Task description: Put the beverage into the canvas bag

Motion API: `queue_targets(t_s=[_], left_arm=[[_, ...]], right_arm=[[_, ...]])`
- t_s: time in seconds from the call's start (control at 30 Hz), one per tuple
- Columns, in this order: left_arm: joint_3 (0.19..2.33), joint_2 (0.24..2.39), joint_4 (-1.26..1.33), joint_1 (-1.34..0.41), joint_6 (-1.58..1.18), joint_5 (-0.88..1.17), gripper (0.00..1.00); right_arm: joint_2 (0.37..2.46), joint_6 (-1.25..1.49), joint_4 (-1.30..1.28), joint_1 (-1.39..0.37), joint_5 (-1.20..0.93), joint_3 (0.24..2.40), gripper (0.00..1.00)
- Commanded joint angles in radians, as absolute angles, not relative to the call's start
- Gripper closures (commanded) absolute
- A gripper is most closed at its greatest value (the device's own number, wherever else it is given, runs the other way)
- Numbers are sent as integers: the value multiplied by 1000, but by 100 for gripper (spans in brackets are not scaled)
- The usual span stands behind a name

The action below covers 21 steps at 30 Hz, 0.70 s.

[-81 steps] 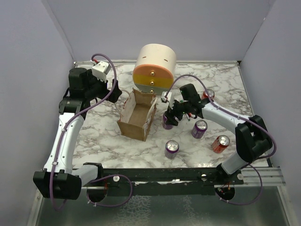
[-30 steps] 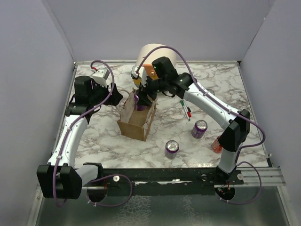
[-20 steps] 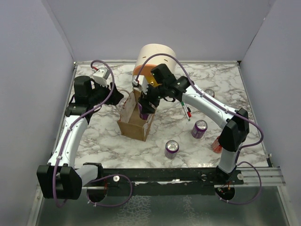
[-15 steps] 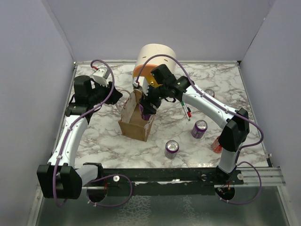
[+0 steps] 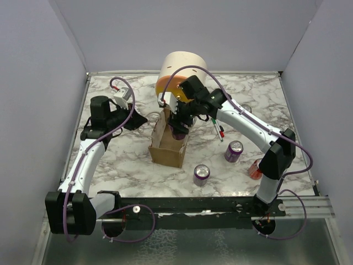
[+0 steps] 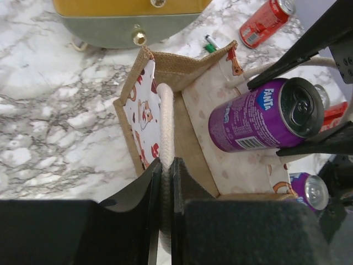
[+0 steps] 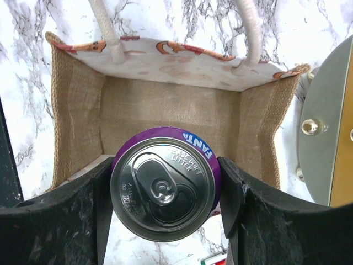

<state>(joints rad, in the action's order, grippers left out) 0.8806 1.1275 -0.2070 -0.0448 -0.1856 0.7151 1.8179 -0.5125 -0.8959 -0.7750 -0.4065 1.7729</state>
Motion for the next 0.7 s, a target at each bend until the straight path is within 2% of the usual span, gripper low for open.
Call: queue_targets(t_s=[0.0,0.17,0.33,0.67], left_arm=[[851,1094,-179,-46,-282,802,93],[845,1098,-166,-46,-297,803,94],[842,1100,-159,-46,-305,808,100],[806,1097,-126,-46,-315,788,100]], right_arm=[[1765,-523,-829,-776,-421,1814,99],[1798,-470,-751,-776,-462,1832,99],[1833,-443,-678,-776,-444,1829,99],[1845,-382,-458,-776,-430,1713,99]])
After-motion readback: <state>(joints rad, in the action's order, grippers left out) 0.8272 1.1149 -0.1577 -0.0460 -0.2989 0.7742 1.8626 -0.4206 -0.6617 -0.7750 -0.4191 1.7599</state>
